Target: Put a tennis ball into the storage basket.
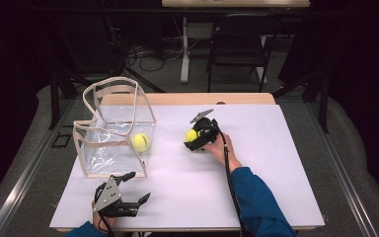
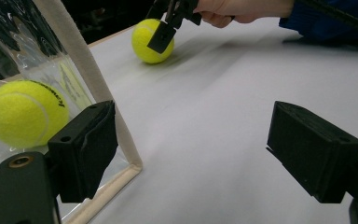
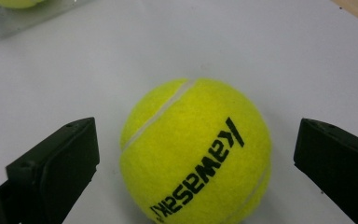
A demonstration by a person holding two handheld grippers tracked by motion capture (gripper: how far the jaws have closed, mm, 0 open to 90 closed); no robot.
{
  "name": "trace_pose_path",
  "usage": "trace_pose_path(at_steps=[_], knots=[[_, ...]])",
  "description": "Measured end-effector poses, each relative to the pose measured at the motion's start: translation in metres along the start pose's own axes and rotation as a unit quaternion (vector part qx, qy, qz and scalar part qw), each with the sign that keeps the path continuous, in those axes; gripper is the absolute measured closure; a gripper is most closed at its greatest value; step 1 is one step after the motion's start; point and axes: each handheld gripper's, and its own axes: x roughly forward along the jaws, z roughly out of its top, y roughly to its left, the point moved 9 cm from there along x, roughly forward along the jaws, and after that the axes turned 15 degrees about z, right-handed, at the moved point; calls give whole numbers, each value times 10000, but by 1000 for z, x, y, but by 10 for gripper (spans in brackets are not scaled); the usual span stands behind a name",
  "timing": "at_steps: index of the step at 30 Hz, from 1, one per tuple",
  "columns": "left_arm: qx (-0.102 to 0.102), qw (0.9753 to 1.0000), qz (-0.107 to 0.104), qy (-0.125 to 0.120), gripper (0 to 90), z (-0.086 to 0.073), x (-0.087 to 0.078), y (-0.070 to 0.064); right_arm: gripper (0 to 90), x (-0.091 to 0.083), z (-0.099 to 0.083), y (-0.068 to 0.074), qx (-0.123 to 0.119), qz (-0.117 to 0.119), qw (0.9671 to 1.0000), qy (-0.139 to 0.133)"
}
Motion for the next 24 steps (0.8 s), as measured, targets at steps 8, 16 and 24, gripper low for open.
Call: trace_pose_path(at_steps=[8, 16, 24], knots=[[-10, 10000, -4, 4, 160, 0, 0, 0, 98, 3, -2, -1, 32, 52, 10000, 9], [2, 10000, -2, 6, 160, 0, 0, 0, 251, 1, -3, -2, 75, 65, 9999, -37], [4, 10000, 1, 11, 160, 0, 0, 0, 258, 0, -2, -2, 76, 79, 9999, -65]])
